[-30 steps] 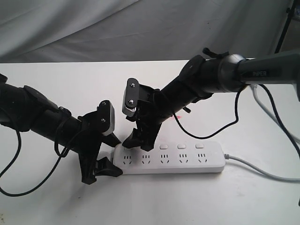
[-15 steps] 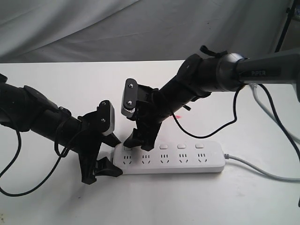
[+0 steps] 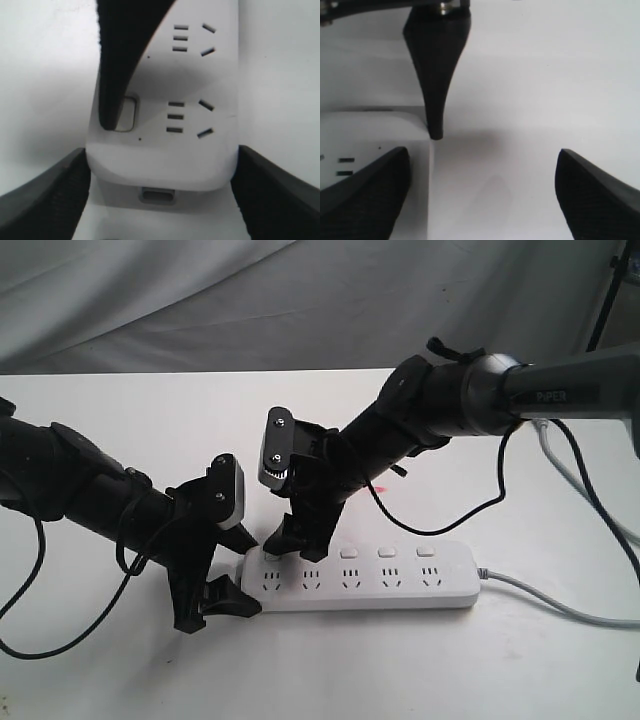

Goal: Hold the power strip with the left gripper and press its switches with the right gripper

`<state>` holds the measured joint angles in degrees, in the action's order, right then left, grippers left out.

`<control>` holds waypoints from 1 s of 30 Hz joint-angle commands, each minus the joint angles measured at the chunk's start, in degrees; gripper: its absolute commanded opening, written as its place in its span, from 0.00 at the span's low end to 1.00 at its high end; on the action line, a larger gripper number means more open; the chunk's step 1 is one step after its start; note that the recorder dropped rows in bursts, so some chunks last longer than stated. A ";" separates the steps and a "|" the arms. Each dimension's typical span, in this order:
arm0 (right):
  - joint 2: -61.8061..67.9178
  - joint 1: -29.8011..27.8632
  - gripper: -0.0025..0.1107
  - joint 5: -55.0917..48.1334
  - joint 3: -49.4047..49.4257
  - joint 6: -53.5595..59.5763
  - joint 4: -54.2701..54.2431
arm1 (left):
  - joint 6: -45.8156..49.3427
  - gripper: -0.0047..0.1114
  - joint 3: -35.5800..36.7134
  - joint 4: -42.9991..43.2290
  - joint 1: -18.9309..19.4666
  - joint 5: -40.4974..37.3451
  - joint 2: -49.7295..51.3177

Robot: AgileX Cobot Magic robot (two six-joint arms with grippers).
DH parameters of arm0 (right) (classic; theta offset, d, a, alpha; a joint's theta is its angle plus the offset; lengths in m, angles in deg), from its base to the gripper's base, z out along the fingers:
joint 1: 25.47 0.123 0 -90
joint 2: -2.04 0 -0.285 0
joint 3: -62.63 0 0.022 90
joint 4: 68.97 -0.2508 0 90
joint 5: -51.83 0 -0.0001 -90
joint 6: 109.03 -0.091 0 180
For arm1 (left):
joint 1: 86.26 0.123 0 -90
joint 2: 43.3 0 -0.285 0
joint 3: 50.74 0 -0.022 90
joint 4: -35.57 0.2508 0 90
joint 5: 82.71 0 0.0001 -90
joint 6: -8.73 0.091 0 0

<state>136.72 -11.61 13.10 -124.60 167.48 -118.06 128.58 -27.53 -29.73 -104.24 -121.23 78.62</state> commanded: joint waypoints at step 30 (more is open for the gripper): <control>-3.34 -0.95 0.67 -7.54 -3.33 -1.22 1.01 | 0.04 0.04 -0.34 -0.42 -0.26 0.79 0.14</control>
<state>133.92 -11.82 6.07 -127.64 166.79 -117.57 128.58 -27.53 -29.73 -104.24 -121.23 78.62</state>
